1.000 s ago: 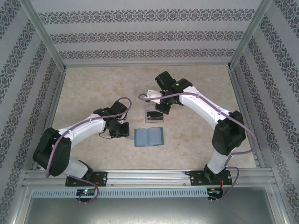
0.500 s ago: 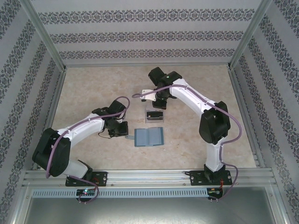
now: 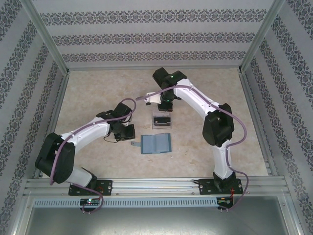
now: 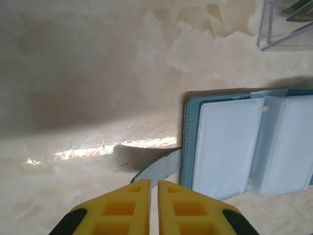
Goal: Take the credit cards out of the card holder
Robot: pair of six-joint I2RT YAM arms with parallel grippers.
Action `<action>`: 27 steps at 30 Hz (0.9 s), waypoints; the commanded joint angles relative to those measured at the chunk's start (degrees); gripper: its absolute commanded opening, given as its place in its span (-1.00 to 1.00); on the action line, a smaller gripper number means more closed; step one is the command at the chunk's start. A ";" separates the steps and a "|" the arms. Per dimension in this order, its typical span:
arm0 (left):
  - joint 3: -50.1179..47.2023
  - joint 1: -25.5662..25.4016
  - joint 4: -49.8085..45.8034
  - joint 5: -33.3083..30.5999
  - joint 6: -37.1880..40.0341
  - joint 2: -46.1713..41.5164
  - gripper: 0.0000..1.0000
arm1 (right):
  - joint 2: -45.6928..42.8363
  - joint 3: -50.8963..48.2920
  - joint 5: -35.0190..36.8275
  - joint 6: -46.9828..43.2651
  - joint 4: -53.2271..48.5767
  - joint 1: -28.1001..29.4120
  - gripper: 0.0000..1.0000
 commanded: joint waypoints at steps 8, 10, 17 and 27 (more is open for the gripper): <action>1.48 1.95 -0.11 0.33 1.80 0.64 -0.77 | 4.74 5.50 -0.61 -3.41 -4.90 -0.91 -0.97; 1.25 2.21 0.11 0.54 1.72 0.61 -0.77 | 5.71 6.66 -0.15 -3.67 -5.95 -0.79 -0.96; 1.25 2.64 0.00 0.71 1.78 0.52 -0.77 | 6.65 9.70 -0.49 -4.09 -8.53 -0.91 -0.96; 0.54 3.02 -0.09 0.63 1.83 -0.05 -0.77 | 9.42 10.01 -0.60 -4.13 -10.05 -0.89 -0.94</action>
